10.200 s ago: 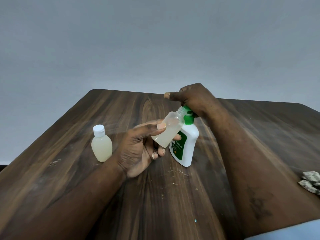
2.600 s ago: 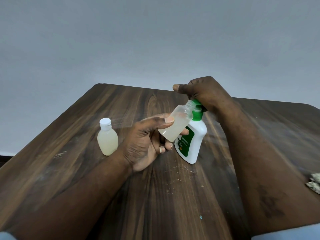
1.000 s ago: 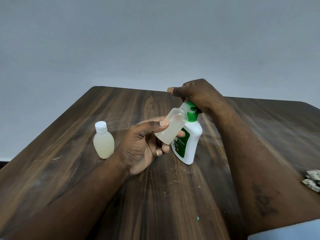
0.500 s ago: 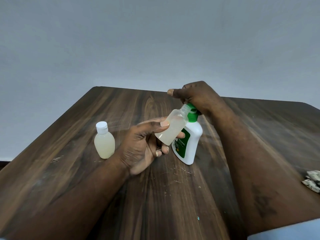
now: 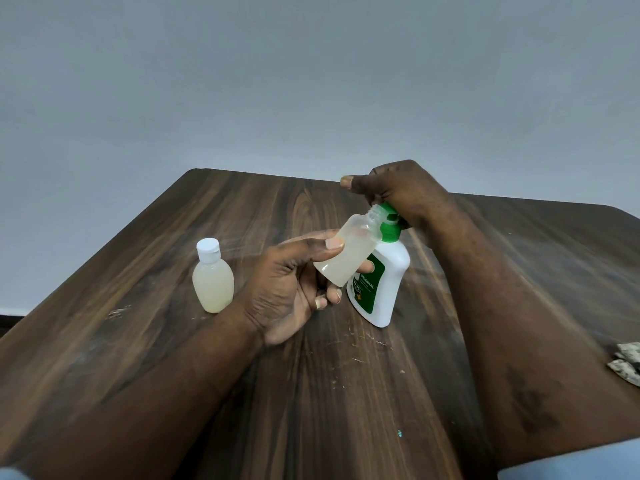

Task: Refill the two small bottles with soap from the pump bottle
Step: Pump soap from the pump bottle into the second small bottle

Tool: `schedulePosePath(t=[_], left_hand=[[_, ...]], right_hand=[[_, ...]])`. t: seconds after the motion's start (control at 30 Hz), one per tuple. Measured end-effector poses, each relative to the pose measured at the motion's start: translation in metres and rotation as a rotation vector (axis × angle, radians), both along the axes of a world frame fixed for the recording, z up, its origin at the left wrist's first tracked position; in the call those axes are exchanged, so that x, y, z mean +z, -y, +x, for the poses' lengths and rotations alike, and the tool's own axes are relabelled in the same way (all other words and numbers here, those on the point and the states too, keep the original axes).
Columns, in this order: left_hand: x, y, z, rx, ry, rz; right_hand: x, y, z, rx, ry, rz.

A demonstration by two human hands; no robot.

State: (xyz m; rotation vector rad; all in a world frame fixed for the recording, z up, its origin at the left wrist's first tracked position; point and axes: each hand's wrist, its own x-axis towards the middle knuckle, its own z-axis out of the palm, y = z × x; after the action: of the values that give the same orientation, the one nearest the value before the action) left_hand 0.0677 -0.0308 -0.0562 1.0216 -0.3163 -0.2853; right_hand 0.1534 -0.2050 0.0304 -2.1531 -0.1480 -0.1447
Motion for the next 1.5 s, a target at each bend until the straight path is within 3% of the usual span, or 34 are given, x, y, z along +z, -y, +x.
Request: schedulePosePath(t=[0.37, 0.63, 1.23, 1.5], left_hand=[[0.001, 0.001, 0.000, -0.014, 0.022, -0.015], [-0.002, -0.001, 0.001, 0.010, 0.002, 0.007], [0.004, -0.001, -0.001, -0.016, 0.046, -0.026], [0.004, -0.001, -0.001, -0.012, 0.048, -0.023]], right_hand=[[0.004, 0.001, -0.001, 0.011, 0.038, 0.063], [0.001, -0.001, -0.004, 0.008, -0.025, 0.000], [0.008, 0.004, -0.007, 0.046, 0.211, 0.105], [0.021, -0.002, -0.011, 0.060, 0.064, 0.210]])
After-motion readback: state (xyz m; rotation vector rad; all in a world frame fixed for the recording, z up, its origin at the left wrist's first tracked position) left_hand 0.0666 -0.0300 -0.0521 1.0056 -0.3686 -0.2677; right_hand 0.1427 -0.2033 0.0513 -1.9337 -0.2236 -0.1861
